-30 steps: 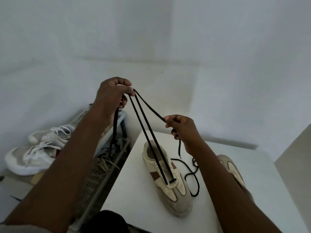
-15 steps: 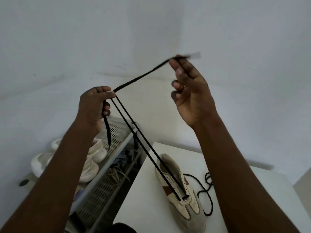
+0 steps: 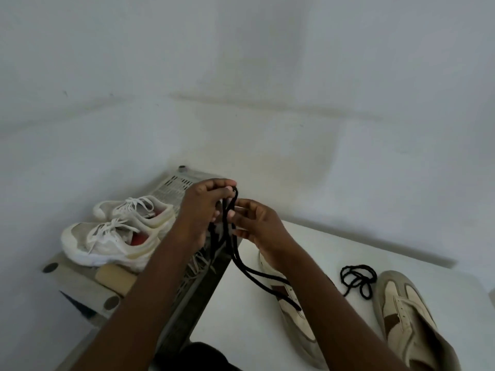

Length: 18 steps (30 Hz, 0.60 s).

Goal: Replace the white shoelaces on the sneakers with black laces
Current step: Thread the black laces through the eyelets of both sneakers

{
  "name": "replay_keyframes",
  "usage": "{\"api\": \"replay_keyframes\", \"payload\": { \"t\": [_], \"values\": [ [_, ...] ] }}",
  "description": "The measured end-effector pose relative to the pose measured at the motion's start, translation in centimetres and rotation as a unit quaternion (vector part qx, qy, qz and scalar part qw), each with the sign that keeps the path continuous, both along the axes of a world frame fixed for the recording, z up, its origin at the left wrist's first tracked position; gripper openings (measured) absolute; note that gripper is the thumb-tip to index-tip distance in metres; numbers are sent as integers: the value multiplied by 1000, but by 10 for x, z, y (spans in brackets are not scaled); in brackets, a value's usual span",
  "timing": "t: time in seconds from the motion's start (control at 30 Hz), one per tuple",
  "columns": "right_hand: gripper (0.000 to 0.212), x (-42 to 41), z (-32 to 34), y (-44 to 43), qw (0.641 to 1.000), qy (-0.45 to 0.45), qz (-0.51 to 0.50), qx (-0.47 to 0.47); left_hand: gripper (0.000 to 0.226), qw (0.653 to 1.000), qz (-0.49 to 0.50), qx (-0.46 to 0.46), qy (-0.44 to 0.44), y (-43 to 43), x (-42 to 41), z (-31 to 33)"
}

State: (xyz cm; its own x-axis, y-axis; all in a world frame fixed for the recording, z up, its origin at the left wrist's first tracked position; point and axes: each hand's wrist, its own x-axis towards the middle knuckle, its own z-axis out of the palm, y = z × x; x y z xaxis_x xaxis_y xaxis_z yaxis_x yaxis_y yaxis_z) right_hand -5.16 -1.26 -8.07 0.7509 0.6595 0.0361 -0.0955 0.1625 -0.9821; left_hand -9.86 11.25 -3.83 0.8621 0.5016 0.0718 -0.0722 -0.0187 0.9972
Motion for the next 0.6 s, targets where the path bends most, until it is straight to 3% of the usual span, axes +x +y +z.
{"api": "replay_keyframes", "payload": {
  "t": [0.1, 0.3, 0.37, 0.47, 0.53, 0.6],
  "values": [
    [28, -1, -26, -14, 999, -26, -22, 15, 19, 999, -22, -18, 16, -21, 5, -19],
    [7, 20, -79, -49, 977, -102, -140, -126, 17, 996, -29, -78, -10, -38, 22, -42],
    [5, 26, -91, -60, 982, -82, -102, -133, 15, 993, 5, -116, -29, -36, 29, -44],
    [28, 21, -107, -63, 980, -53, -10, -191, 14, 982, 17, -176, -69, -37, 37, -46],
    [52, 17, -121, -59, 956, -102, -6, -275, 15, 974, 10, -205, -93, -40, 41, -49],
    [63, 13, -130, -54, 940, -140, -8, -312, 17, 968, -3, -223, -113, -42, 42, -51]
  ]
}}
